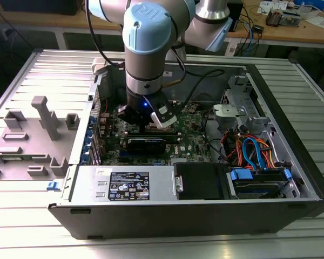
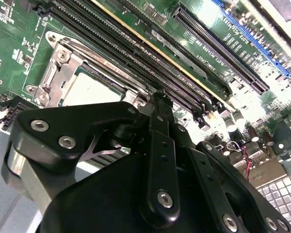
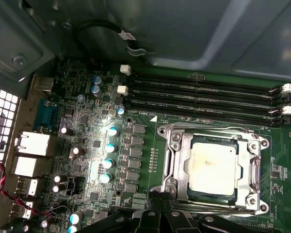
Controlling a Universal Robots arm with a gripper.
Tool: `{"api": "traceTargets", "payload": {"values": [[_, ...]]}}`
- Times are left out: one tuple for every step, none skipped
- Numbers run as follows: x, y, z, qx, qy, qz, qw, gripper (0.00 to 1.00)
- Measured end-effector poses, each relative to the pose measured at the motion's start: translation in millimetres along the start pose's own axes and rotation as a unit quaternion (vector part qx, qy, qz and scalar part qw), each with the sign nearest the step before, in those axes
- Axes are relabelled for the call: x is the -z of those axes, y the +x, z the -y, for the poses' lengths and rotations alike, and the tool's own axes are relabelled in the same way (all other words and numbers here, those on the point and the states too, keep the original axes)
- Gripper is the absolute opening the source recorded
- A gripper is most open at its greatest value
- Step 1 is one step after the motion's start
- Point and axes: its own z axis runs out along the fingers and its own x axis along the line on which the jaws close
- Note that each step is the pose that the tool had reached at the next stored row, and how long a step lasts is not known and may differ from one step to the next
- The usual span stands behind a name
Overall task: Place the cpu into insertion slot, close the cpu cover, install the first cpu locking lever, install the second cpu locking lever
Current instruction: 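Install the second cpu locking lever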
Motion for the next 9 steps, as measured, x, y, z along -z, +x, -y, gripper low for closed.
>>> {"api": "traceTargets", "payload": {"values": [[-0.5, 0.1, 0.0, 0.000, -0.0013, 0.0002, 1.00000, 0.11], [-0.7, 0.2, 0.1, 0.000, -0.0021, 0.0003, 1.00000, 0.11], [-1.1, 0.3, 0.1, 0.000, -0.0030, 0.0004, 1.00000, 0.11], [-1.4, 0.4, 0.2, 0.000, -0.0037, 0.0005, 0.99999, 0.11], [-1.9, 0.8, 0.3, 0.000, -0.0054, 0.0006, 0.99999, 0.11], [-2.5, 0.9, 0.4, 0.000, -0.0072, 0.0010, 0.99997, 0.11], [-3.6, 1.1, 0.4, 0.000, -0.0107, 0.0016, 0.99994, 0.11], [-4.4, 1.1, 0.5, 0.000, -0.0132, 0.0022, 0.99991, 0.11], [-5.3, 1.2, 0.7, 0.000, -0.0149, 0.0026, 0.99989, 0.11]]}}
